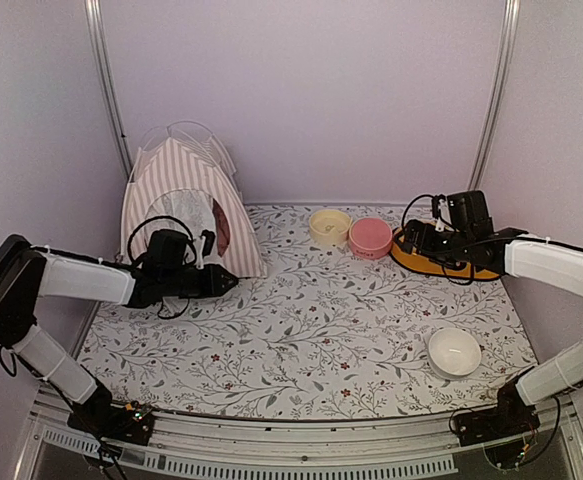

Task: Set up the pet tent
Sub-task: Move the tent to the corner of the board, then move the pet food container to the center of the board.

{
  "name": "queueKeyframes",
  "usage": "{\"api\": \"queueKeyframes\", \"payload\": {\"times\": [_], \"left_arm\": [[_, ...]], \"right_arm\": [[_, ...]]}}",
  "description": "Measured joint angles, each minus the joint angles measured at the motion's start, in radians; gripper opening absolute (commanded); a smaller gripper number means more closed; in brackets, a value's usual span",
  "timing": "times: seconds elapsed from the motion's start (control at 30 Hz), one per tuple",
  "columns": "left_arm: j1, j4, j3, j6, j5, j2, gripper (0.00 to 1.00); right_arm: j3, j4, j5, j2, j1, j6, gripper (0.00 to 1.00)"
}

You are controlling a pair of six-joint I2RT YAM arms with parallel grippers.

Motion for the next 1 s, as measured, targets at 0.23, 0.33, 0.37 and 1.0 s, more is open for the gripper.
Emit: {"api": "queueKeyframes", "payload": {"times": [0.23, 0.33, 0.37, 1.0], "left_arm": [[-0.064, 0.006, -0.016, -0.011, -0.009, 0.035, 0.31], [-0.088, 0.009, -0.024, -0.018, -0.025, 0.028, 0.36], [-0.095, 0.009, -0.031, -0.022, -0.029, 0.02, 0.38], [-0.121, -0.11, -0.117, -0.027, -0.105, -0.359, 0.5]], "right_arm": [[0.041, -0.003, -0.023, 0.113, -0.113, -0.029, 0.99], [0.082, -0.002, -0.039, 0.181, -0.148, -0.045, 0.99], [0.097, -0.002, -0.044, 0.206, -0.158, -0.052, 0.99], [0.565, -0.143, -0.048, 0.718, -0.209, -0.241, 0.72]]}}
